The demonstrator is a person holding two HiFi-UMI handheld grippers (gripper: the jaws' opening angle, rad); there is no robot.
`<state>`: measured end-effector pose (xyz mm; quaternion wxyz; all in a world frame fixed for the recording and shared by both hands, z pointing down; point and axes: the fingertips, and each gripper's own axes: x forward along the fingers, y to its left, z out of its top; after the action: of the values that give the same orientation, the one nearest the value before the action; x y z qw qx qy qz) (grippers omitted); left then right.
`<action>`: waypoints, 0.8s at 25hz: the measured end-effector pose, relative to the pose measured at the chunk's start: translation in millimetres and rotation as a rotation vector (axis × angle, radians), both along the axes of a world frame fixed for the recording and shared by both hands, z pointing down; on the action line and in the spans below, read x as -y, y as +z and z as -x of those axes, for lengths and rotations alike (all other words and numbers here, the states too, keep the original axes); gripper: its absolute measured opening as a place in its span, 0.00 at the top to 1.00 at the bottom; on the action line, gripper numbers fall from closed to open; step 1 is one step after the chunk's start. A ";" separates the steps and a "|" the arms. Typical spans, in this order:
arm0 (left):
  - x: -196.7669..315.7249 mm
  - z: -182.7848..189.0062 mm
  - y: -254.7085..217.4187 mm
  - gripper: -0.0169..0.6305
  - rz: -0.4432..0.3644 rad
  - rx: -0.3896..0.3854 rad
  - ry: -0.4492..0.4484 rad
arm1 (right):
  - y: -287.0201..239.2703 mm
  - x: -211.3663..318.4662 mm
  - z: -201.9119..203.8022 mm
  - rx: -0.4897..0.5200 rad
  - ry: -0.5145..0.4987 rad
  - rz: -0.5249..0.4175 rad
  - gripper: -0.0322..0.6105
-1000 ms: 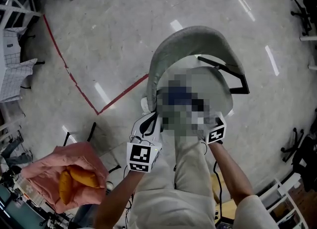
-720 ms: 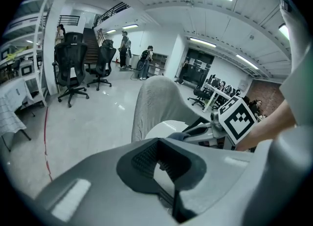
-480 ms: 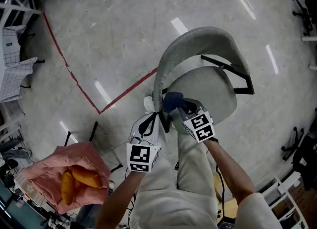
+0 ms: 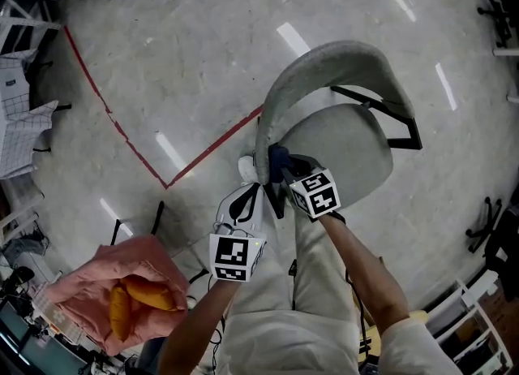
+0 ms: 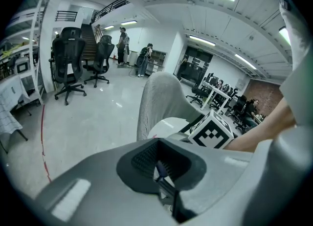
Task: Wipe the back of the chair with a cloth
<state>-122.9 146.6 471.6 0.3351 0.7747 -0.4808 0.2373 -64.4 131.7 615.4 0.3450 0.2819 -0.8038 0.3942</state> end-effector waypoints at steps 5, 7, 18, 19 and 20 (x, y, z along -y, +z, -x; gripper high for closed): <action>8.7 -0.7 4.6 0.97 0.001 0.006 0.028 | 4.2 12.7 0.9 0.051 0.095 0.044 0.83; 10.4 -1.0 7.9 0.97 0.010 0.010 0.036 | 4.1 14.2 1.4 0.063 0.120 0.060 0.83; 24.2 -19.7 12.0 0.97 0.017 -0.001 0.096 | -2.8 52.0 3.4 0.088 0.282 0.083 0.83; 25.6 -21.8 12.6 0.97 0.018 -0.003 0.100 | -1.9 55.3 3.3 0.086 0.290 0.087 0.83; 26.9 -23.7 13.4 0.97 0.019 -0.004 0.104 | -0.8 58.6 2.8 0.086 0.300 0.092 0.83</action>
<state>-99.2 119.6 485.0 0.3307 0.7959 -0.4369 0.2575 -67.3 73.1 614.6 0.2602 0.3657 -0.7478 0.4892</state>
